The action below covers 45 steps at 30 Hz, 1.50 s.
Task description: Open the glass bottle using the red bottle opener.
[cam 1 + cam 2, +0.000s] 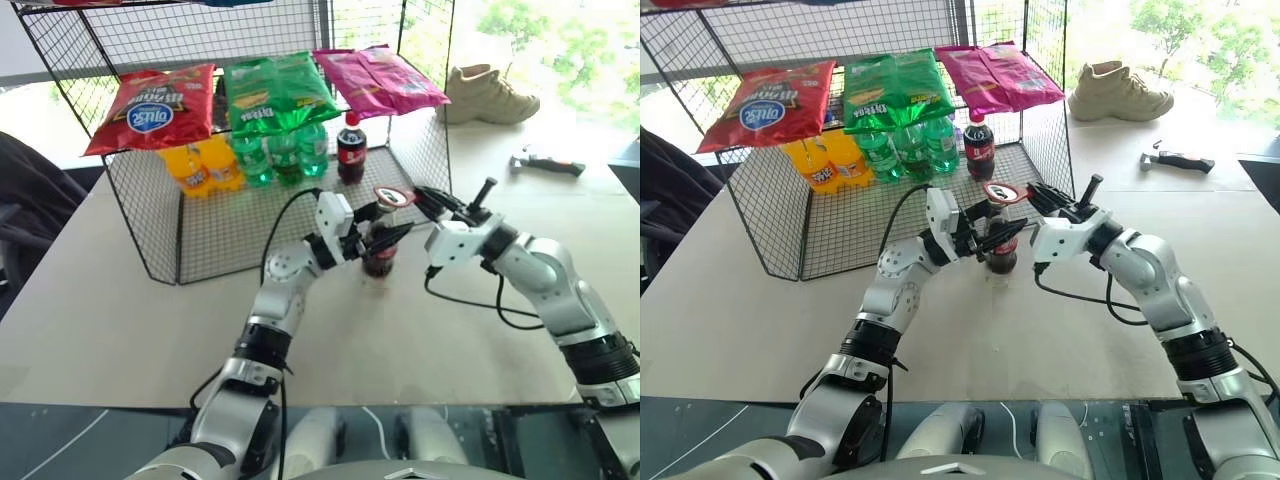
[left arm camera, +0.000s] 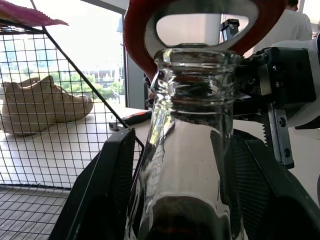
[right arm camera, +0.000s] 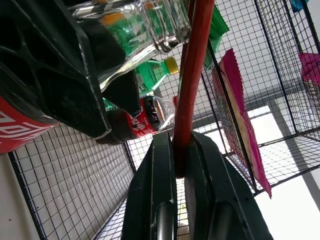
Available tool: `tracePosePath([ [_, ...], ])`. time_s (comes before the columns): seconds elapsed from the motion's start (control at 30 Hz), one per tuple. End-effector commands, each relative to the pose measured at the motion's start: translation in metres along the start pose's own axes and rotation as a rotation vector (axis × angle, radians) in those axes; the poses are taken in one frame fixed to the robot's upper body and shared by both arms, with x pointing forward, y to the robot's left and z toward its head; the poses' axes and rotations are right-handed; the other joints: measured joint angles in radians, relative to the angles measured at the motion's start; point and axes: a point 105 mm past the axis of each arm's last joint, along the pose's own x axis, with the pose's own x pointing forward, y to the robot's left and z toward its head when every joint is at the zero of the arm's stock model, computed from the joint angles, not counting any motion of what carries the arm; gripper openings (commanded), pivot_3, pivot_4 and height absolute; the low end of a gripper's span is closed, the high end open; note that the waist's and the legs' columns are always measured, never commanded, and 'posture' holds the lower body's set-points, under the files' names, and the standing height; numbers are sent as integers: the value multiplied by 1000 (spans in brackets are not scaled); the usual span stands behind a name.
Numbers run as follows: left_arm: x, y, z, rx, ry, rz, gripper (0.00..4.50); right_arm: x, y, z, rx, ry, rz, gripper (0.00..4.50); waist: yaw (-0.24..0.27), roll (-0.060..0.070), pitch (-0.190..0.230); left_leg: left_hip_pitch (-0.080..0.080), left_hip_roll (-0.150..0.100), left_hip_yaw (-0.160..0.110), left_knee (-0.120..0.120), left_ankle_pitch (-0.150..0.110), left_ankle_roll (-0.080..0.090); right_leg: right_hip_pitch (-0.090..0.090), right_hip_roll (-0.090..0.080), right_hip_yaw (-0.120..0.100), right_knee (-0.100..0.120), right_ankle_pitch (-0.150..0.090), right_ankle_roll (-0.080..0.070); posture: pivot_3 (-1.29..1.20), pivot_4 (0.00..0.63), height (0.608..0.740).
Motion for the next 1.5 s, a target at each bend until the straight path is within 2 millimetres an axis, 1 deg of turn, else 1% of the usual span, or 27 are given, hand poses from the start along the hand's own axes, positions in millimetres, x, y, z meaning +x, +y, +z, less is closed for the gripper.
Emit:
tracePosePath([
  [0.03,-6,-7,-21,-43,83,-17,2218,3,0,4,46,-17,-36,0,-1,0,0,0,0,0,0,0,0,0,0,0,0,0,0,0,150,732],
  [0.13,-6,-8,-12,-40,40,-28,2218,0,-12,-4,120,14,-131,0,0,0,0,0,0,0,0,0,0,0,0,0,0,0,0,0,150,732],
  [0.27,-6,-9,-5,-30,20,-36,2218,-6,-16,-19,274,79,-210,0,0,0,1,-5,0,0,-1,2,-4,-4,0,0,0,0,0,0,150,732],
  [0.37,-6,-8,-4,-26,20,-35,2218,-7,-16,-23,337,101,-234,0,0,0,1,-7,0,0,-2,3,-4,-7,0,0,-1,0,0,0,150,732],
  [0.47,-9,-6,-1,-18,17,-26,2218,-11,-13,-30,492,135,-277,0,-1,0,1,-8,0,0,-3,3,-4,-7,0,0,-1,0,0,0,150,732],
  [0.57,-11,-5,0,-18,17,-22,2218,-12,-7,-32,525,150,-268,0,-1,0,1,-8,0,-1,-4,3,-4,-8,-1,0,-2,0,-1,0,150,732],
  [0.63,-10,-4,0,-18,16,-18,3186,-12,-4,-32,526,156,-257,0,-2,1,2,-8,0,0,-4,3,-4,-8,-1,1,-2,0,-1,0,150,732],
  [0.67,-10,-4,1,-17,15,-16,3406,-12,-3,-32,525,158,-252,0,-3,1,2,-8,0,0,-4,3,-4,-8,0,1,-2,0,-1,0,150,732],
  [0.73,-10,-4,1,-15,15,-13,4247,-12,-2,-32,525,160,-247,0,-2,1,4,-8,0,0,-4,2,-4,-9,0,1,-1,0,-1,0,150,732],
  [0.77,-10,-3,1,-12,15,-10,4427,-12,-1,-33,526,161,-246,0,-2,1,4,-12,0,0,-4,3,-4,-13,0,0,-1,0,-1,0,150,732],
  [0.87,-11,-1,1,3,19,3,4427,-14,0,-35,533,169,-248,0,-1,1,4,-20,0,0,-2,3,-5,-20,-1,0,1,1,-1,0,150,732],
  [1.1,-20,-1,-1,31,51,-4,4427,-20,4,-40,565,194,-247,0,-1,1,4,-20,0,0,-3,3,-5,-21,-1,1,0,1,-1,0,150,732],
  [1.13,-23,-1,0,37,57,-2,4427,-22,7,-40,595,201,-241,0,-1,1,4,-20,0,0,-3,3,-5,-21,-1,1,0,1,-1,0,150,732],
  [1.23,-34,-1,-1,57,93,1,4427,-27,24,-39,690,212,-163,0,-1,1,4,-20,0,0,-3,3,-5,-21,-1,1,0,1,-1,0,150,732],
  [1.33,-44,-6,0,77,121,-7,4427,-36,38,-42,799,250,-135,0,-1,2,4,-20,0,0,-3,3,-5,-21,-2,1,0,1,-1,0,150,732],
  [1.43,-50,-10,2,74,131,-3,4427,-41,44,-43,864,269,-127,0,-1,2,4,-20,0,0,-3,3,-5,-21,-4,1,0,1,-1,0,150,732],
  [1.5,-60,-11,2,52,144,12,4427,-46,49,-45,953,288,-134,0,-1,2,4,-20,0,0,-3,3,-5,-21,-4,1,0,1,-1,0,150,732],
])
